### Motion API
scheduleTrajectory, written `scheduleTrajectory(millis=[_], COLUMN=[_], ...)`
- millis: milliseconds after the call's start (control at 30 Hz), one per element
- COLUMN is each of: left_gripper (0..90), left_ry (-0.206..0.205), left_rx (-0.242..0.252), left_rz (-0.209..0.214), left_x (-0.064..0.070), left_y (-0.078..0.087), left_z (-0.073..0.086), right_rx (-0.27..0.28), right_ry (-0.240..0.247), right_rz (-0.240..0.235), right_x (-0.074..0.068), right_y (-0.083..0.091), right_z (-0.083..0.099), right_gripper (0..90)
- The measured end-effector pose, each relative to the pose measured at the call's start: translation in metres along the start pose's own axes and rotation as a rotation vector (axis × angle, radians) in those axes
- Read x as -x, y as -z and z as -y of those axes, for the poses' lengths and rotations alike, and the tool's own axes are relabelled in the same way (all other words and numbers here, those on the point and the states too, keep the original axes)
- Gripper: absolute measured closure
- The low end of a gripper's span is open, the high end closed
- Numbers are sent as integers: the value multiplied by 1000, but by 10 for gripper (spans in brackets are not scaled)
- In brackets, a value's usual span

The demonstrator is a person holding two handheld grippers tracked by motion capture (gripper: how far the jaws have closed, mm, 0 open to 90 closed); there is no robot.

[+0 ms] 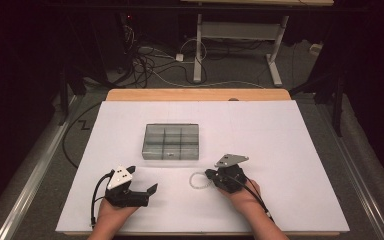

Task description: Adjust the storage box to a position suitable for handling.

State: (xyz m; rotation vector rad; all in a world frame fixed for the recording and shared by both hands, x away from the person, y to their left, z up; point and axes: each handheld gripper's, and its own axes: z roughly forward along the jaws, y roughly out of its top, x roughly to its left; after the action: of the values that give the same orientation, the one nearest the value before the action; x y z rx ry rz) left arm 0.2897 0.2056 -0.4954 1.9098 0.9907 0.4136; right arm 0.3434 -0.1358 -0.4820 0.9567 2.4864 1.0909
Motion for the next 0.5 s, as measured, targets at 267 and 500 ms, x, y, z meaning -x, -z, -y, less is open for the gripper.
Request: scheduleTrajectory(millis=[267,500], left_gripper=[0,0], left_ry=[1,3], left_rx=[-1,1], left_rz=[-1,-3], left_x=[0,0], left_y=[0,0], left_z=[0,0], right_rx=[18,26], right_ry=[-37,-80], right_rz=[39,89], right_x=[14,31], right_y=[30,61], right_z=[21,44], right_gripper=[880,880])
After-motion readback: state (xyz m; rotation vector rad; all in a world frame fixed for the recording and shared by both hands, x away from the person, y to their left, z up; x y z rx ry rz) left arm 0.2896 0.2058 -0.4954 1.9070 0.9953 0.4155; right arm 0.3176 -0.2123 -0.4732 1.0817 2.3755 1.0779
